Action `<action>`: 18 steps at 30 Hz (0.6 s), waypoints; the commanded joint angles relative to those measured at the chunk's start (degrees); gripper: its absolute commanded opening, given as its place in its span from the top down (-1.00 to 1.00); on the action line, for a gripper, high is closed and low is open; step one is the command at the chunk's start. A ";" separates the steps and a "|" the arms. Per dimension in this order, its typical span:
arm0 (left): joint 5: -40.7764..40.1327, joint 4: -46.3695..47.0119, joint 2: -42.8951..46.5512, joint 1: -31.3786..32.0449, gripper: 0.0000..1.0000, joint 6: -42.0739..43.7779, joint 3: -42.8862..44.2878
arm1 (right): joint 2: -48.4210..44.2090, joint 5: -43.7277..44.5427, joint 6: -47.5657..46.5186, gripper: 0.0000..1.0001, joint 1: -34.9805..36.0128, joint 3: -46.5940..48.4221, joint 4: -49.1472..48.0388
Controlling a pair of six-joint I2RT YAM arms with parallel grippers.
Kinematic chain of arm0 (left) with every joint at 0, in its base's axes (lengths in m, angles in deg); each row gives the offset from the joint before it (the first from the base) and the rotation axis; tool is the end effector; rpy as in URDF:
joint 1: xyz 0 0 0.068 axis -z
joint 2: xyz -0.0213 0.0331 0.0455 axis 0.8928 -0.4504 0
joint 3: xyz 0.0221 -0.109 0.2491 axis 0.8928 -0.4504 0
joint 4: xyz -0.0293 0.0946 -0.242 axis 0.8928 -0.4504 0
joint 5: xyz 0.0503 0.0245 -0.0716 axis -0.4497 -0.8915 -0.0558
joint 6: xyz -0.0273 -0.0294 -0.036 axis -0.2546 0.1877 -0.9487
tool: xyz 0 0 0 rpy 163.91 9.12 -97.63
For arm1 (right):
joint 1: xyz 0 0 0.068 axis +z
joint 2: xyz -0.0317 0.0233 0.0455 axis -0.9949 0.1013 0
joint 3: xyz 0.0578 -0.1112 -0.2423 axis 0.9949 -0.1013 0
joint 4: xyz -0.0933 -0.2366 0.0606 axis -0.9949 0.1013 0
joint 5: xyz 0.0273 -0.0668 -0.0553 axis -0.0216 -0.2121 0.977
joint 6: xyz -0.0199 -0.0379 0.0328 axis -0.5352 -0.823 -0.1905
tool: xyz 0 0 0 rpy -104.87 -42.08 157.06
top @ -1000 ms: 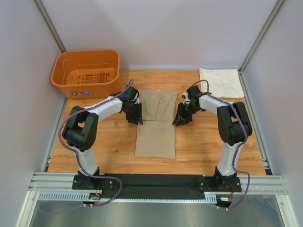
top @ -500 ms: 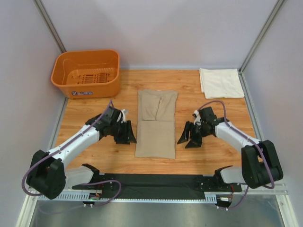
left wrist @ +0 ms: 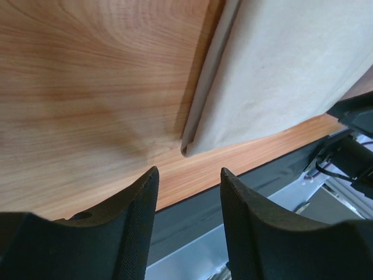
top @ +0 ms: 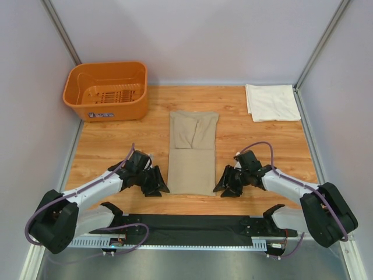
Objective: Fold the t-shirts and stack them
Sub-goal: Fold the tshirt
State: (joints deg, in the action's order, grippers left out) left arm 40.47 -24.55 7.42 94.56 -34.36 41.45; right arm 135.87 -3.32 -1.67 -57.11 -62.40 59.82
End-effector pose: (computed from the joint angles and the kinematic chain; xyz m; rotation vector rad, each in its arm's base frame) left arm 0.1465 -0.1049 0.1489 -0.4418 2.8832 -0.9062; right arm 0.1547 0.0991 0.1304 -0.4444 -2.9354 -1.0173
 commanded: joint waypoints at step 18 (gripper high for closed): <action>-2.44 5.20 -7.86 0.13 -0.05 -8.73 -2.63 | 5.62 12.07 0.02 0.00 6.59 2.68 -0.96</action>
State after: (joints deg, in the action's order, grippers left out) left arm 41.70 -18.78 1.68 94.61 -42.47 39.99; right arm 139.34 1.31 0.39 -50.82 -60.30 57.35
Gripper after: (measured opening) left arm 0.529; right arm 0.501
